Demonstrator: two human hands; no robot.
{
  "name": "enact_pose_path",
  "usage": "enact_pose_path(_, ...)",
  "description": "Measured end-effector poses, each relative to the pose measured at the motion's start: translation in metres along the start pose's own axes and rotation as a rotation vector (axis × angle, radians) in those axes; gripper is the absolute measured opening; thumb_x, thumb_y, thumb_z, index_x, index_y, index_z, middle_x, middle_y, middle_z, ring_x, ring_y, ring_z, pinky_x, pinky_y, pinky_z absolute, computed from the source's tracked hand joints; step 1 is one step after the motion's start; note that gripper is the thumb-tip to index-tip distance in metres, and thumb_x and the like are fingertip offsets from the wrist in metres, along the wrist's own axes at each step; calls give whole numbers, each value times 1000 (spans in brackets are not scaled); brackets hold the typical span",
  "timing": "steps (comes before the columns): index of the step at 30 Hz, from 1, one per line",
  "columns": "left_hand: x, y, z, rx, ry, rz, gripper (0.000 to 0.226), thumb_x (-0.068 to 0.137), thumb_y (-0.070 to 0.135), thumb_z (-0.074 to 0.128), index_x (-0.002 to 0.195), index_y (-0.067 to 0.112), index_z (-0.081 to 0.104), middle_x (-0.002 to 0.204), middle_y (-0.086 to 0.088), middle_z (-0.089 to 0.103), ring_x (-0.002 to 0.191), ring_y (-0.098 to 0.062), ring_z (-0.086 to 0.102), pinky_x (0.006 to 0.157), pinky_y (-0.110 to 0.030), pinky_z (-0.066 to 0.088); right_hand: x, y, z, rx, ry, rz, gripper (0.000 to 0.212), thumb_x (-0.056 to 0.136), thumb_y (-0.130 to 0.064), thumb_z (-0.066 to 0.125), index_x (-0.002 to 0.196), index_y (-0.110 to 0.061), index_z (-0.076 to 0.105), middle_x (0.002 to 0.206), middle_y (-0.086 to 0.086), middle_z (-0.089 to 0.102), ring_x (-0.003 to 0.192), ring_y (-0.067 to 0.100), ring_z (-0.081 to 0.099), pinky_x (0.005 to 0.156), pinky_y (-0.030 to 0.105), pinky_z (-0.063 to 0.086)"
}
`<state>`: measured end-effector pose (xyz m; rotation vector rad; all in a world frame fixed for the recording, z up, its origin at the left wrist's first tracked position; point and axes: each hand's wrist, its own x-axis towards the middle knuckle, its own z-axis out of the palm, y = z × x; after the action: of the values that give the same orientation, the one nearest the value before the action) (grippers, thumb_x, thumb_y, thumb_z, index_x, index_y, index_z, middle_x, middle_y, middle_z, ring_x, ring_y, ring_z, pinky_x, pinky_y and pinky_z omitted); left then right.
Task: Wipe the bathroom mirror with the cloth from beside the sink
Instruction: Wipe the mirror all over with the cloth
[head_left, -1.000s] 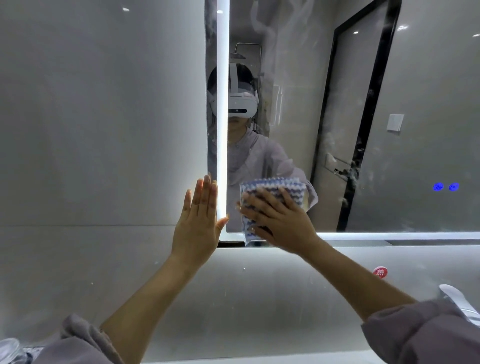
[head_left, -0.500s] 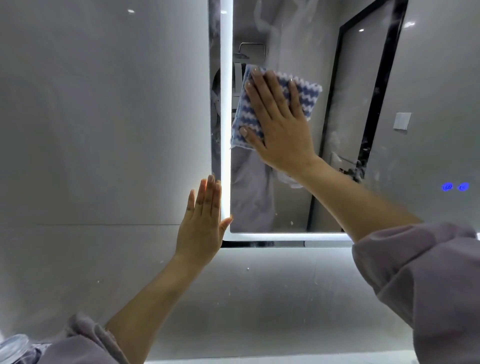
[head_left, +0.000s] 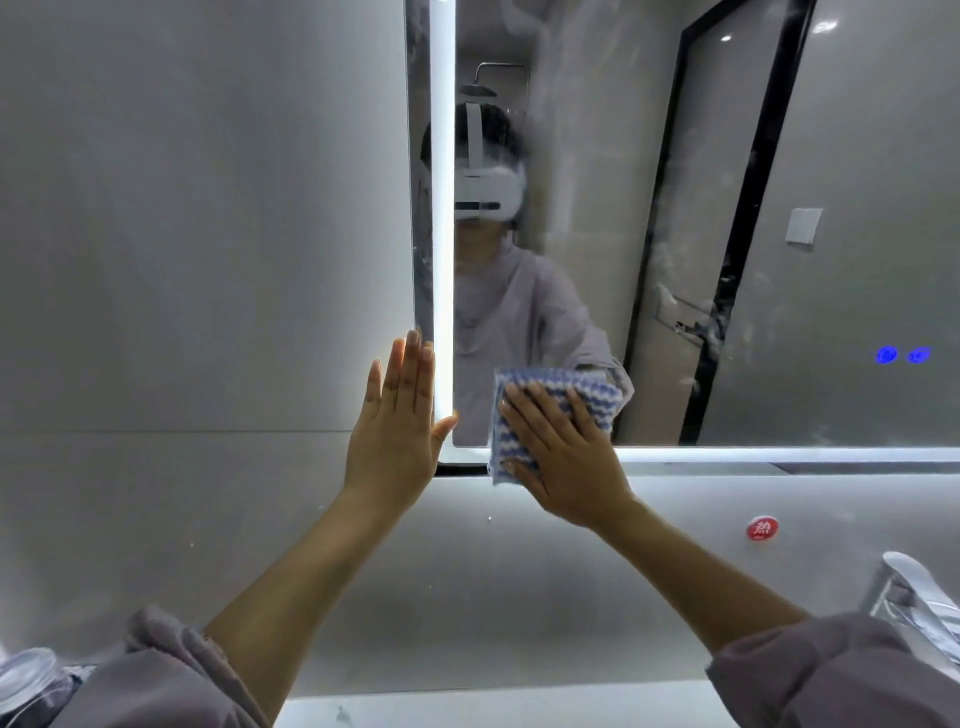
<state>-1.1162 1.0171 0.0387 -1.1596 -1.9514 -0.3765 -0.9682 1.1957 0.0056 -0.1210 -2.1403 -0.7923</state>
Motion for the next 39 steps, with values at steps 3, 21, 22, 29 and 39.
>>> enact_pose_path(3,0,0,0,8,-3,-4,79,96,48,32,148,1,-5,158,-17,-4,147,-31,1,119,-43,12,-31,-8,12,-79,-65,-58,62,102,-41,23,153,-10,9,159,7,13,148,23,9,120,45,4)
enact_pose_path(21,-1,3,-5,19,-26,-10,78,96,49,26,147,2,-11,156,-17,-7,146,-32,1,119,-46,16,48,76,-43,-139,94,49,54,103,-36,22,152,-14,18,157,4,21,146,21,15,118,46,9)
enact_pose_path(22,-1,3,-6,14,-28,-13,78,96,48,26,147,1,-9,156,-17,-6,146,-33,3,118,-47,19,58,83,-48,-152,99,71,55,103,-37,21,152,-13,19,158,5,22,146,20,14,118,46,9)
enact_pose_path(29,-2,5,-8,15,-58,-24,78,95,50,19,145,3,-18,155,-15,-14,146,-31,-4,120,-46,14,105,102,-71,-172,166,181,56,103,-36,21,151,-8,18,158,11,22,146,27,18,119,47,4)
enact_pose_path(39,-3,7,-9,0,-50,-25,74,97,46,27,147,1,-3,158,-18,-3,147,-32,1,119,-47,14,29,55,-27,-55,95,148,56,103,-38,18,152,-11,9,159,7,11,148,23,7,120,48,2)
